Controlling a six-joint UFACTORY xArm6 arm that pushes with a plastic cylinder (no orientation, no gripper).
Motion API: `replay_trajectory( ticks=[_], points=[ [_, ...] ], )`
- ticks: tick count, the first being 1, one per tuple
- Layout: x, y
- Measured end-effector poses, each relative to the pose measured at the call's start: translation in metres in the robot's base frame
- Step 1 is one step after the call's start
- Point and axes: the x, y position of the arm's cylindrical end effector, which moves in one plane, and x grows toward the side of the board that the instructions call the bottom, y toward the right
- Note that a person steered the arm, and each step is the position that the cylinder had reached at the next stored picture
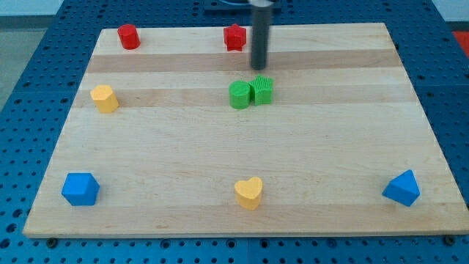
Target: Slide the red circle down a bit
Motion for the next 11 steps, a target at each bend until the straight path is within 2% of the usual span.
replay_trajectory(
  ticks=[2, 3, 4, 5, 7, 8, 11],
  points=[
    [0.000, -0.175],
    [-0.006, -0.249],
    [-0.015, -0.297],
    [-0.017, -0.298],
    [-0.097, -0.298],
    [-0.116, -0.289],
    [-0.101, -0.253]
  ],
)
